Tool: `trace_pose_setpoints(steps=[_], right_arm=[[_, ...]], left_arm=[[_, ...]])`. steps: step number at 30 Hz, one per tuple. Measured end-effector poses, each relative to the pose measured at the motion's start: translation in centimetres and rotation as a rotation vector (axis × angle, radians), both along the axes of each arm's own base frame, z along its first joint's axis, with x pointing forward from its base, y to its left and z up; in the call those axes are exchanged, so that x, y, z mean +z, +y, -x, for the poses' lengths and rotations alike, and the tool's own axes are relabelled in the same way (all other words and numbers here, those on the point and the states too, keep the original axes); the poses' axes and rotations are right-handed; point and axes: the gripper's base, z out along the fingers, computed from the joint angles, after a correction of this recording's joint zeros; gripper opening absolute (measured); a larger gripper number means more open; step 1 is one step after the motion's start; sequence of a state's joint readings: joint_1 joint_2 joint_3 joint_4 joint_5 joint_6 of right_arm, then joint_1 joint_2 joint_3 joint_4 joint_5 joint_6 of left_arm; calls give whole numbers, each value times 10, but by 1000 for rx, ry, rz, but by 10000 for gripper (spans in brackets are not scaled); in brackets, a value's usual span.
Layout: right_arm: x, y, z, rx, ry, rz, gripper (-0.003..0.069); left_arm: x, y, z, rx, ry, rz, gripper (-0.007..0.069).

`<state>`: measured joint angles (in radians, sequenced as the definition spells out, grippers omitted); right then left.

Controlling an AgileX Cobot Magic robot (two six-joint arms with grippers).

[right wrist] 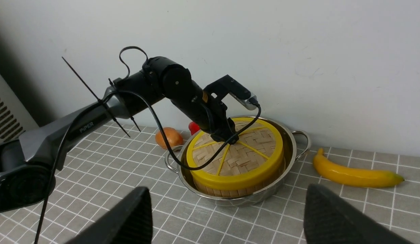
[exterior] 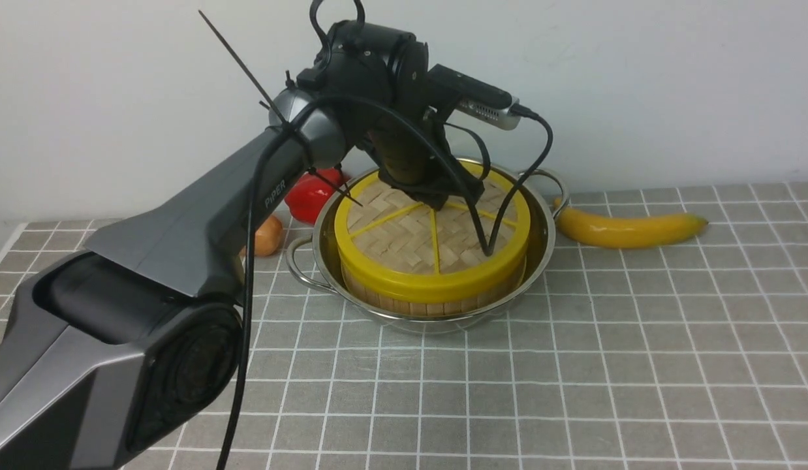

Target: Place the steamer in the pot on the grey tablecloth, and put the lid on the steamer.

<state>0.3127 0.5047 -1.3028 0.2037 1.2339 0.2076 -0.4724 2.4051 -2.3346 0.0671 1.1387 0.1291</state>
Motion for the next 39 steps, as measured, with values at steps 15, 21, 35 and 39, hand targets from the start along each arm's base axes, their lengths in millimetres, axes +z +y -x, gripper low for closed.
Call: trace_pose_setpoints(steps=[15, 21, 35, 39], right_arm=[[0, -5, 4, -22, -53, 81, 568], [-3, -28, 29, -159, -169, 165, 492], [-83, -66, 86, -372, -285, 161, 89], [-111, -56, 61, -345, -168, 198, 53]], left_arm=[[98, 24, 30, 46, -148, -10, 314], [168, 43, 61, 64, -282, 38, 38], [222, 89, 170, 18, -265, 117, -23], [207, 110, 212, 13, -205, 88, -23]])
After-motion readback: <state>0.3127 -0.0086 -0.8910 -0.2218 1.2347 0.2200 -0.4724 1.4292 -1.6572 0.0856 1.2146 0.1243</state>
